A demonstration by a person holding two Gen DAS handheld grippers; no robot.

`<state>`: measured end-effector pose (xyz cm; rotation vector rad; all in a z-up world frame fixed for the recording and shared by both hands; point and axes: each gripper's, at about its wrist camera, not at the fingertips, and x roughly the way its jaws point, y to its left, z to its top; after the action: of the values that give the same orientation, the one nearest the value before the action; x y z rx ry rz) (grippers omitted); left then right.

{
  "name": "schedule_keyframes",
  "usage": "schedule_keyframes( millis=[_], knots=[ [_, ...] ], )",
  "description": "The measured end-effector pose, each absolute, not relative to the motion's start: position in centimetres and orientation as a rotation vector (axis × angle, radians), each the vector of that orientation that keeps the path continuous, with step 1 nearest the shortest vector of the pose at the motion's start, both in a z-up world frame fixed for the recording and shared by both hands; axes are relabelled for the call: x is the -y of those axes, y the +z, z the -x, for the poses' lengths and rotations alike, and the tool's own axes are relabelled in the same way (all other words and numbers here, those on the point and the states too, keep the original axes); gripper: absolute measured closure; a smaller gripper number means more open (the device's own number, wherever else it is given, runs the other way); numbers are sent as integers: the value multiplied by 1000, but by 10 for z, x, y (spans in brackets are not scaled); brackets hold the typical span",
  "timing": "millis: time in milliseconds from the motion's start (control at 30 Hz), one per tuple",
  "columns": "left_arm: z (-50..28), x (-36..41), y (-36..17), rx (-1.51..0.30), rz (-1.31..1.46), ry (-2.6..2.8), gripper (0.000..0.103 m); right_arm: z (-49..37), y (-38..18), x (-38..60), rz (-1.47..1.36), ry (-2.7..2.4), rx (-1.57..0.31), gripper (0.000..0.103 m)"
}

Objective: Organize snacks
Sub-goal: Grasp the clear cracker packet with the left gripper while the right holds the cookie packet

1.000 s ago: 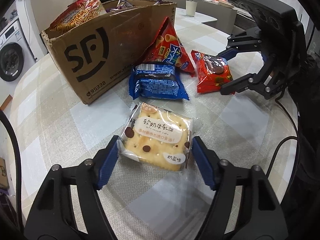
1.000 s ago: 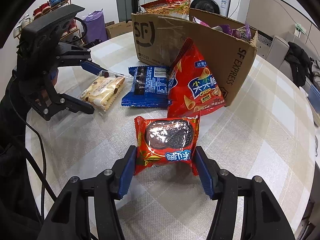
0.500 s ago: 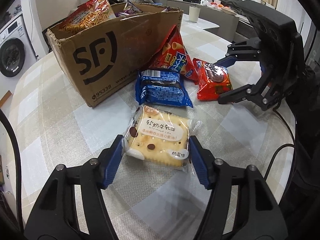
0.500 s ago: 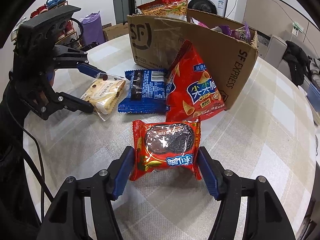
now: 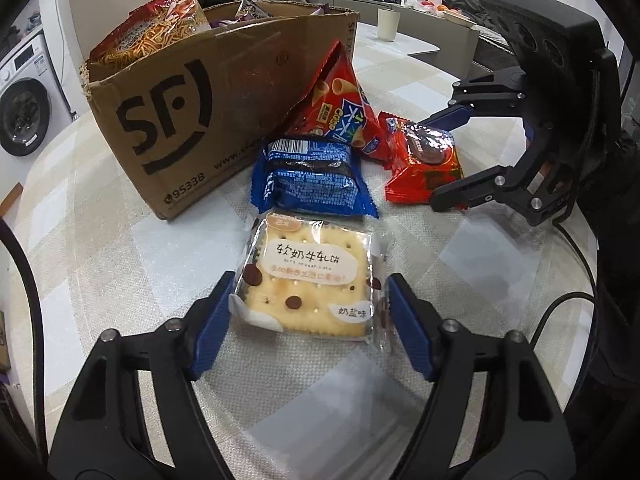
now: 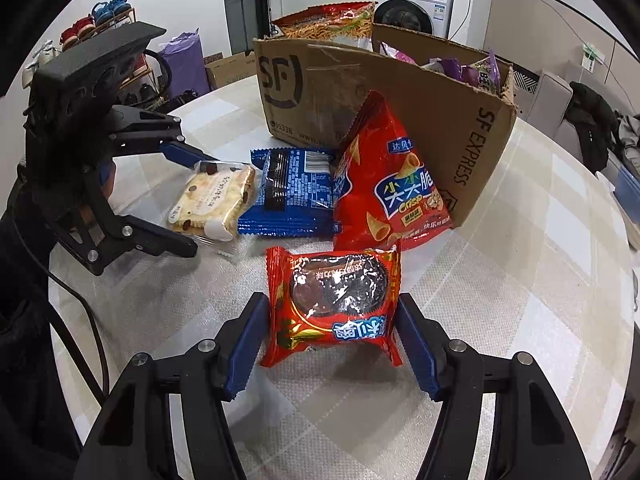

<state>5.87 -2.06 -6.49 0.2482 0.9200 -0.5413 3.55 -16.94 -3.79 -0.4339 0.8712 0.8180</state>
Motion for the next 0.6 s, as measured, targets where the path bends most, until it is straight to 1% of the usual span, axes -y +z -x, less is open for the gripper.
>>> schedule_keyframes(
  millis=[33,67,100,167,600],
  knots=[
    [-59,20,-64,-915,-244,-543,39,-35,-37,169,434,819,-866,41],
    [-58,19,-63,-911,-240,-543,41,-35,-37,169,434,819,-862,46],
    [-58,18,-60,-902,-232,-545,43,-34,-35,170,429,829,-856,48],
    [-55,16,-57,-891,-235,-552,44,-31,-32,170,425,846,-834,50],
    [-39,22,-44,-837,-260,-613,45,-27,-14,180,398,880,-779,51]
  ],
)
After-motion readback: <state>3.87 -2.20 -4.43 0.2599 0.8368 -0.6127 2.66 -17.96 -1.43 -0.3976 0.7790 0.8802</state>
